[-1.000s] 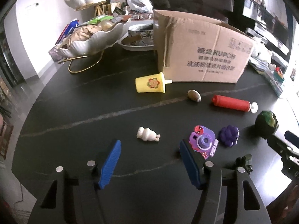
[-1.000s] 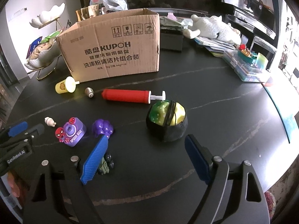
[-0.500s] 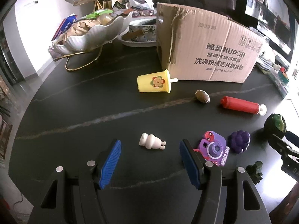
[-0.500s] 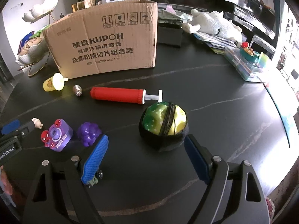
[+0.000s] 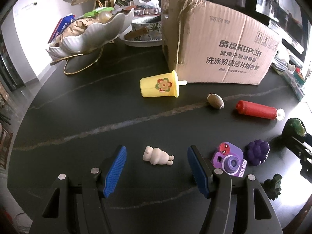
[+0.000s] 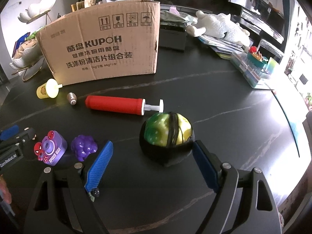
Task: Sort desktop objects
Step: 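Grasp the white figurine with the left tool while the right tool grasps the cord-wrapped green ball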
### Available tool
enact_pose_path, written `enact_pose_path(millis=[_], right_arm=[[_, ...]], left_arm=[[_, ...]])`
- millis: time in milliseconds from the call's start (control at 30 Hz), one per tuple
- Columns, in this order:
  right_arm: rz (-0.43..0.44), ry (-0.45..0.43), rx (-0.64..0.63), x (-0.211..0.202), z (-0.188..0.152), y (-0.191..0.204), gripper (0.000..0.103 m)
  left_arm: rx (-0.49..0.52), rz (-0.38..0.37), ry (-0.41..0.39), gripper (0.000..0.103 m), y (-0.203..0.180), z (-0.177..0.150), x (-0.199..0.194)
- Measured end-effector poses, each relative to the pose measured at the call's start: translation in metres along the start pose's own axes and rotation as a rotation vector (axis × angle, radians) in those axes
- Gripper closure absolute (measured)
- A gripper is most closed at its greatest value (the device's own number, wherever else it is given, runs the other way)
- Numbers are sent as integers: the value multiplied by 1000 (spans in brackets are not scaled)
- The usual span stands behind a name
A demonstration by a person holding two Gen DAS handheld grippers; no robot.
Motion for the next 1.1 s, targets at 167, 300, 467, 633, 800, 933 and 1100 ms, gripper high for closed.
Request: enact_pose_path(millis=[167,300,467,633,800,933,1100], right_arm=[[-8,13,1,7,-1,-3,21],[-13,26,5,14,-2,-6,21],[-21,34,13,21,-2,-10,21],[-24,43,7,26,-1,-12,28],[-17,55,7,29,-2,-11,30],[-28,60,0,31,-3,-10,35],[-38,64,3,33,-4,-11,41]], left_arm=[[4,0,4,41,0,-1,2],[9,1,0,41,-1,-1,3],[15,5,-1,41,-2,0,6],[27,12,17,49,-5,-2,14],[27,11,23,54,-5,-2,18],[29,9,16,62,-5,-1,19],[29,12,13,70,-6,-1,18]])
Point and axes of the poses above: each gripper's, at about its wrist camera, not at the fingertips, and x roughly the way its jaws point, y to its left, z to its top, the point moved 5 cm from there along x, roughly the way its jaws point, and after that the axes turned 15 degrees about -x, right-handed, at the moved point
